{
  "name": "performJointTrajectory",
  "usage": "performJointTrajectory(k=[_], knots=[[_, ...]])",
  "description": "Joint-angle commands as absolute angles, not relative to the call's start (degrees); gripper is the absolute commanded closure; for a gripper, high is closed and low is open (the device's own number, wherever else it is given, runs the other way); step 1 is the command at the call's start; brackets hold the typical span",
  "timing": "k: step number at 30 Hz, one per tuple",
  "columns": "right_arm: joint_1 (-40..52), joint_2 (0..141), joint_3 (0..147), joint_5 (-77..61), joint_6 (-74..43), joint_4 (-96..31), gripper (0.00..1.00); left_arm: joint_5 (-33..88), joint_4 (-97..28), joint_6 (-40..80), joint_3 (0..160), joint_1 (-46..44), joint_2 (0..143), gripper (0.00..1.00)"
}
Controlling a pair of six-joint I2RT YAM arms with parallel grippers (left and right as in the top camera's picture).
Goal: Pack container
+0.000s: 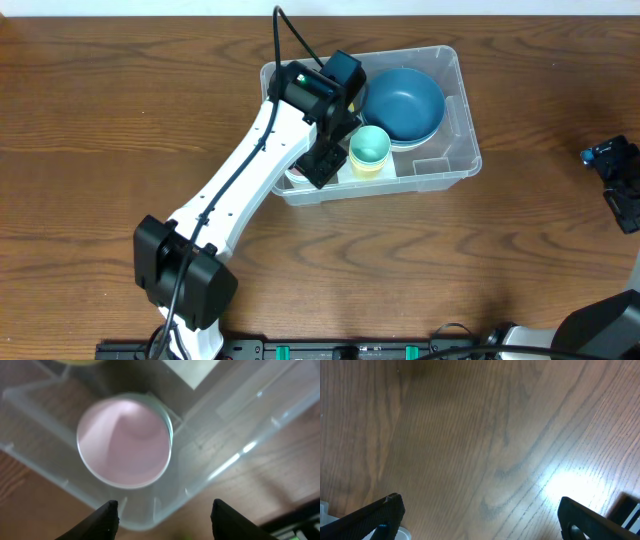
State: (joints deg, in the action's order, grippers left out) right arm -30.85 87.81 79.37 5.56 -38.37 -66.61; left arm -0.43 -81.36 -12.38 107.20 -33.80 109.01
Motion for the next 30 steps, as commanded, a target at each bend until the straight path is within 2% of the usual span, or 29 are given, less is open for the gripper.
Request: performJointTrajectory(k=[1,3,6,7,8,17,25,30], knots=[[-31.11,87.66,79.37,5.76,-38.94,-66.63,0.01,-0.99,-83.15,-9.65,111.42,-33.5,103.83,0.38],[-31.11,87.66,79.37,5.76,-38.94,-66.63,0.01,-0.99,-83.33,-8.4,111.81,-33.5,99.7,0.33],[-31.11,87.66,79.37,5.76,-38.94,-66.63,0.01,-0.97,-83.33,-8.23,111.83,-33.5,93.43,0.19],[-31.11,87.66,79.37,5.76,-38.96,-66.63,0.01,-0.99,-83.33,-8.27,111.83,-33.5,91.33,0.13],[-31.11,87.66,79.37,5.76,-38.94,-66.65,0.01,-0.99,-83.31,-8.27,111.83,-33.5,88.53,0.02],[-31.11,87.66,79.37,5.76,-38.94,-66.63,0.01,-0.95,-84.36,-8.27,111.83,-33.5,70.57,0.02],[-31.11,87.66,79.37,5.76,-38.94,-66.63,0.01,-0.89,-95.59,-8.25,111.83,-33.5,58.85,0.02],[-31.11,87.66,79.37,5.76,-38.94,-66.63,0.01,-0.91,-95.09,-8.25,111.7,-33.5,53.41,0.02]])
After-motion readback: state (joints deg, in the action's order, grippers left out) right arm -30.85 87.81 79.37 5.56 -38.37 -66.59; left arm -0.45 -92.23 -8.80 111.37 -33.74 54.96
